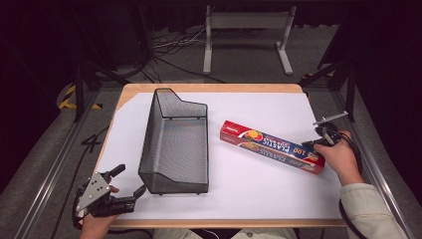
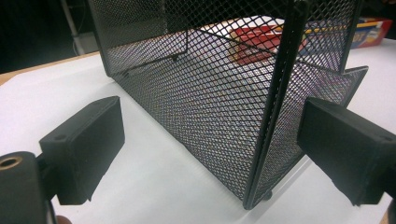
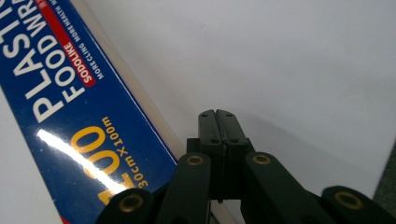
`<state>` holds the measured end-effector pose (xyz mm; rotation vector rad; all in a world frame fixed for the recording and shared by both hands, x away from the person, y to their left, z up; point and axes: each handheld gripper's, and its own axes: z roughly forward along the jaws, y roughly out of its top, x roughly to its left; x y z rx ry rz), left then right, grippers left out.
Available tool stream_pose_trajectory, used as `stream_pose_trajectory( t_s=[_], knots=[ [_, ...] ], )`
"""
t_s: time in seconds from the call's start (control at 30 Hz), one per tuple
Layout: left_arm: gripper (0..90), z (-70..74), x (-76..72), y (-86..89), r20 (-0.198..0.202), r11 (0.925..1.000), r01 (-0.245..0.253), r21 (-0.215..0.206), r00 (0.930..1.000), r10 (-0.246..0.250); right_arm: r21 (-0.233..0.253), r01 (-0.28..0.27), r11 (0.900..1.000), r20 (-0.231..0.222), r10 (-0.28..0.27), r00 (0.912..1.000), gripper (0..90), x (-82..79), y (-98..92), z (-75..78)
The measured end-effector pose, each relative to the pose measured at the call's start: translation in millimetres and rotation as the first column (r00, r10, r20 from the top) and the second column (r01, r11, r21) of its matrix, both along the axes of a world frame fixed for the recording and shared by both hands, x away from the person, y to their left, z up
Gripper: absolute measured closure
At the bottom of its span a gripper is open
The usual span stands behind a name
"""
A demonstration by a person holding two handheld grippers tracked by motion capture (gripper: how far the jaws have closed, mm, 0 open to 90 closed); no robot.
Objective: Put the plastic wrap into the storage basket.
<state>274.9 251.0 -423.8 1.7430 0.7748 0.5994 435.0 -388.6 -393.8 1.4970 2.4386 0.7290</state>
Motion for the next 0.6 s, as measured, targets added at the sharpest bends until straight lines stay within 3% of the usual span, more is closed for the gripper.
stream_pose_trajectory(
  t_s=[0.13, 0.37, 0.43, 0.5, 0.6],
  knots=[
    [8.4, 0.3, 0.0, 0.2, -0.003, 1.0, 0.001, 0.003, 1.0, -0.001, 0.01, -0.068, 0.998, -0.047, 0.068, 0.9965, 90.0, -24.6, 13.4, -2.5],
    [8.4, 0.9, 0.0, -2.6, 0.0, 1.0, 0.003, 0.004, 1.0, -0.003, 0.025, -0.129, 0.991, -0.059, 0.13, 0.9898, 90.0, -53.5, 27.2, -4.0],
    [8.4, 1.0, 0.1, -2.6, -0.002, 1.0, 0.005, 0.006, 1.0, -0.005, -0.003, -0.112, 0.994, -0.021, 0.112, 0.9935, 79.6, -54.9, 28.6, -0.4],
    [8.4, 1.0, 0.3, -2.4, -0.002, 1.0, 0.005, 0.007, 1.0, -0.005, 0.015, -0.052, 0.999, 0.04, 0.052, 0.9979, 71.3, -54.3, 29.9, 6.8],
    [8.4, 0.3, 0.4, -2.2, -0.004, 1.0, 0.003, 0.002, 1.0, -0.003, 0.041, -0.07, 0.997, 0.112, 0.065, 0.9915, 60.4, -53.1, 37.0, 18.5]
  ],
)
